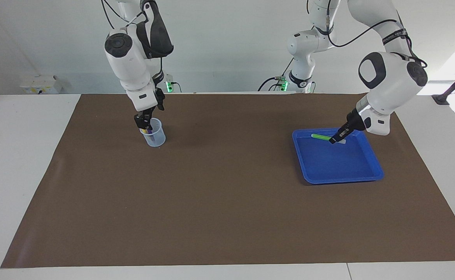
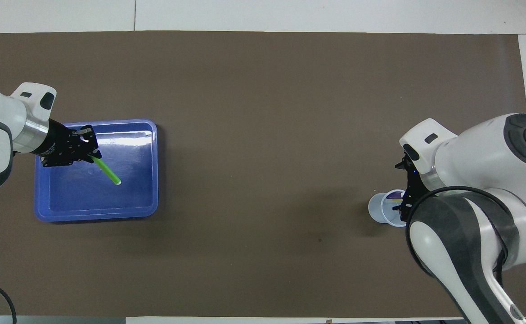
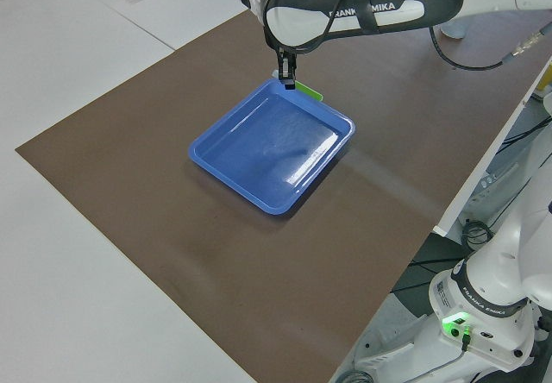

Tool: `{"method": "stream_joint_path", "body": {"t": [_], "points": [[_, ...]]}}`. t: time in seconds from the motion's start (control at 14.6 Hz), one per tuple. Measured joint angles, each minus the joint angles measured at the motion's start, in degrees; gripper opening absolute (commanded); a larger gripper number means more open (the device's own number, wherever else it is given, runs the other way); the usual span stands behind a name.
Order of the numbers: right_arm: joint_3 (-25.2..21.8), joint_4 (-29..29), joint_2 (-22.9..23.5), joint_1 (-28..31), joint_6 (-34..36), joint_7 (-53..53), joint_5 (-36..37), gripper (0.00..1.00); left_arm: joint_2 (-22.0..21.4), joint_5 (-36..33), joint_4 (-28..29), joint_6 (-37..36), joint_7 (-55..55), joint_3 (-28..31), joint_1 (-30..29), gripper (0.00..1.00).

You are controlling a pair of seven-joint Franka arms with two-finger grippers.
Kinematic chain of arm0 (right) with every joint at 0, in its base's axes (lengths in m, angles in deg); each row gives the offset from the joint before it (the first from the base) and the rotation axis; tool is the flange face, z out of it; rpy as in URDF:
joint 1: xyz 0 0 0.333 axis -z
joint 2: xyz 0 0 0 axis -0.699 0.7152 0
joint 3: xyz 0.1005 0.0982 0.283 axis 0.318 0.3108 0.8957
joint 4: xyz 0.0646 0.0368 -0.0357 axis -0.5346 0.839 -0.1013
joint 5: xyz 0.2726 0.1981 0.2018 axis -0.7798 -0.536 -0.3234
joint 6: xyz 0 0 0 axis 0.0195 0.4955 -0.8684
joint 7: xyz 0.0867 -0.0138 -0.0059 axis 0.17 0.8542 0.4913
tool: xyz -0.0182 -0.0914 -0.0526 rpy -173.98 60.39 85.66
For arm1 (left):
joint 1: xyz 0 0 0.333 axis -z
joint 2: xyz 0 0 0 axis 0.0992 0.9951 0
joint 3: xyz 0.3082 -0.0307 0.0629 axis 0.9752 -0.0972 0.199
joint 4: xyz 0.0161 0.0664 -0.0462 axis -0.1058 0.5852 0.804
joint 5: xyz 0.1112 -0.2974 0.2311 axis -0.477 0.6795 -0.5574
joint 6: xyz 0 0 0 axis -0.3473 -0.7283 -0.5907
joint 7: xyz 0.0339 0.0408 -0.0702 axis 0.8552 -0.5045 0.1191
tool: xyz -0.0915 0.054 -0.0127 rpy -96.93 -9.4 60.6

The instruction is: Right arm passes pens to left for tray arrangement

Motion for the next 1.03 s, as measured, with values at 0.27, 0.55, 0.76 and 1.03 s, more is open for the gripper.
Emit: {"method": "stream_joint_path", "body": {"t": [0.27, 0.55, 0.76, 1.03], "points": [[-0.06, 4.17, 0.1, 4.37, -4.59, 17.16, 0.01, 0.87, 4.37, -5.71, -0.3, -0.62, -3.72, -0.4, 3.92, 0.0], [0.28, 6.61, 0.13, 4.6, -5.97, 19.12, 0.01, 0.87, 8.71, -9.52, -3.1, -5.86, -3.83, -0.48, 6.47, 0.0], [0.5, 7.1, 0.03, 4.55, -5.97, 18.88, 0.01, 0.77, 12.02, -9.74, -5.97, -8.25, -3.89, -0.49, 7.15, 0.0], [0.54, 9.54, -0.64, 4.39, -8.51, 17.59, 0.01, 0.63, 13.38, -9.77, -5.92, -8.4, -3.89, -0.16, 6.99, 0.0]]}}
